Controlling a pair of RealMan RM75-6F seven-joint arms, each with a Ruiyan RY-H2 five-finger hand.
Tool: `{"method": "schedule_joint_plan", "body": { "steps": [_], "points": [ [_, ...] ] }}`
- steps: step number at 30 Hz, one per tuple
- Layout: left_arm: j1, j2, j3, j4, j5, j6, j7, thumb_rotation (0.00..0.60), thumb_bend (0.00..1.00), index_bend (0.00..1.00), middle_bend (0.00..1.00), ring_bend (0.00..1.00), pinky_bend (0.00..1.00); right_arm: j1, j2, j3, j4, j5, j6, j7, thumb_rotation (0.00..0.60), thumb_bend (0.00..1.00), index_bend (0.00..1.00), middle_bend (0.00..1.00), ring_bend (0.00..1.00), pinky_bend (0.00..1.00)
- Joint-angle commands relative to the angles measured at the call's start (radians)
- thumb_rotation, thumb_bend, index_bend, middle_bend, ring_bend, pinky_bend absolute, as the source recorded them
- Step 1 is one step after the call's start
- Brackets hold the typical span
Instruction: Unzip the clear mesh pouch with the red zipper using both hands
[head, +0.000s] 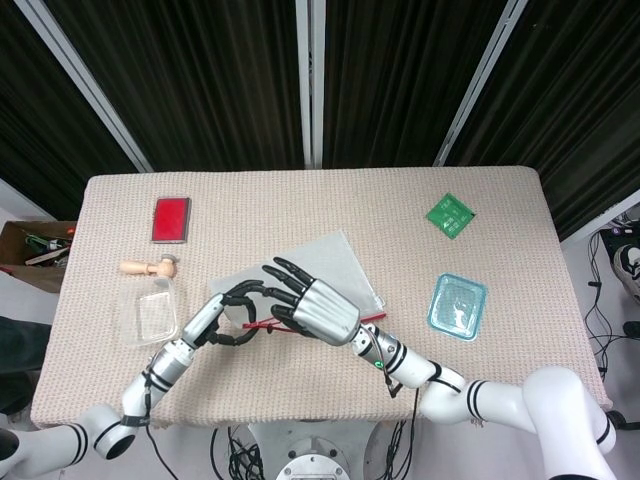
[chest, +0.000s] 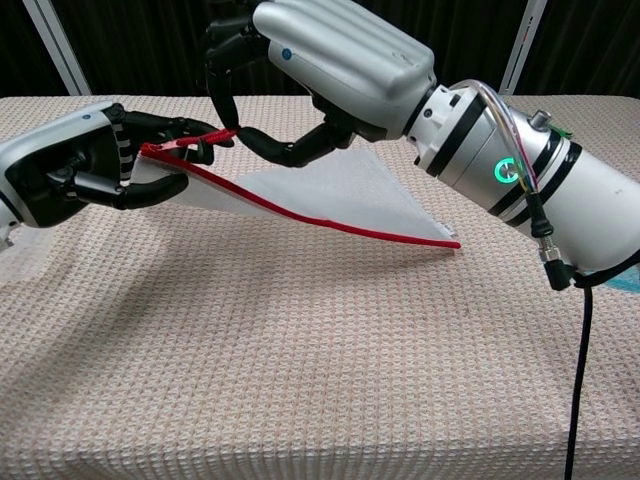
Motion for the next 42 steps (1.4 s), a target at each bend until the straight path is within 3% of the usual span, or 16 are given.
{"method": "schedule_joint_plan", "body": {
  "steps": [1, 19, 42],
  "points": [
    [-0.001, 0.000, 0.001, -0.002, -0.001, 0.001, -0.012, 0.600, 0.44, 0.65, 0.24, 0.12, 0.14, -0.003, -0.025, -0.003, 0.034, -0.001, 0.004, 0.010, 0.600, 0.53, 0.95, 0.28, 0.00, 0.00],
    [0.002, 0.000, 0.000, 0.001, -0.007, 0.020, -0.143, 0.600, 0.47, 0.67, 0.25, 0.12, 0.14, -0.024, -0.084, -0.016, 0.126, -0.020, 0.043, -0.001, 0.600, 0.53, 0.95, 0.27, 0.00, 0.00],
    [0.013, -0.006, -0.018, 0.029, -0.033, 0.036, -0.274, 0.600, 0.49, 0.69, 0.25, 0.12, 0.14, -0.127, -0.027, -0.054, 0.114, -0.001, 0.092, -0.014, 0.600, 0.53, 0.95, 0.28, 0.00, 0.00]
  ]
}}
